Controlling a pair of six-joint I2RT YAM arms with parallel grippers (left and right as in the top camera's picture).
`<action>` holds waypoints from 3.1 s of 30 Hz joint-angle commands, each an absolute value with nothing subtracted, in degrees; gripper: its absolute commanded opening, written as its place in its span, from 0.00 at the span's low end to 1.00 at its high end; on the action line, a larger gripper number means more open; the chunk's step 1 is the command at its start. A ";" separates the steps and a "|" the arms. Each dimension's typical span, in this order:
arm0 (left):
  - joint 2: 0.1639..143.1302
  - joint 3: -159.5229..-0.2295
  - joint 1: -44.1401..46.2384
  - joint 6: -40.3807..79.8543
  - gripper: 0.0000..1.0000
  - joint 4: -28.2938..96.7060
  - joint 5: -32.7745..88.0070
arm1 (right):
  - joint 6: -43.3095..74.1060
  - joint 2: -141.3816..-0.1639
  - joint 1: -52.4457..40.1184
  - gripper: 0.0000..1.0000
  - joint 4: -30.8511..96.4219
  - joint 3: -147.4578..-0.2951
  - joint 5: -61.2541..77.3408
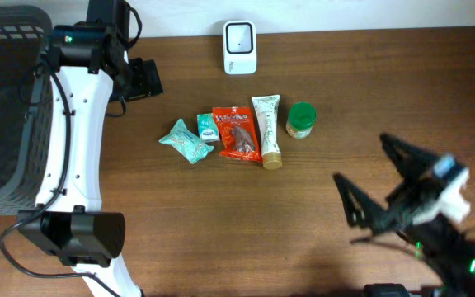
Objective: Scan the item barcode
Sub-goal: 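Move the right gripper forward toward the green-lidded jar, then position the right gripper above the green-lidded jar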
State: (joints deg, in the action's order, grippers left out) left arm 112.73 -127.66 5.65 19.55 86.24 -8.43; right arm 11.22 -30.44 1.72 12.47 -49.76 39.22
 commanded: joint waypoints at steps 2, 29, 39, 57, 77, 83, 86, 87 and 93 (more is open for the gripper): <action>112.92 -127.44 5.61 19.90 0.99 86.21 -8.84 | -2.13 -48.21 1.89 0.98 35.77 -69.04 41.63; 112.92 -127.44 5.56 19.90 0.99 86.21 -8.84 | 1.50 -94.48 -21.91 0.98 71.40 -95.88 38.89; 112.92 -127.44 5.45 19.90 0.99 86.21 -8.84 | 6.48 -94.63 -24.29 0.98 68.62 -95.90 32.21; 112.92 -127.44 5.50 19.92 0.99 86.21 -8.84 | 15.22 -95.59 -24.29 0.98 55.22 -95.88 -8.58; 112.92 -127.44 5.56 19.90 0.99 86.21 -8.84 | 10.57 -109.32 -8.16 0.98 44.71 -95.81 10.90; 112.92 -127.44 5.56 19.90 0.99 86.21 -8.84 | 5.96 -114.67 -8.25 0.98 44.93 -95.81 20.01; 112.92 -127.44 5.61 19.90 0.99 86.21 -8.84 | 10.20 -115.57 -8.67 0.98 45.87 -95.81 10.98; 112.92 -127.44 5.61 19.90 0.99 86.21 -8.84 | 10.63 -115.61 -8.67 0.99 46.22 -95.79 9.19; 112.92 -127.44 5.56 19.90 0.99 86.21 -8.84 | 8.80 -115.68 -9.67 0.98 50.13 -95.53 9.72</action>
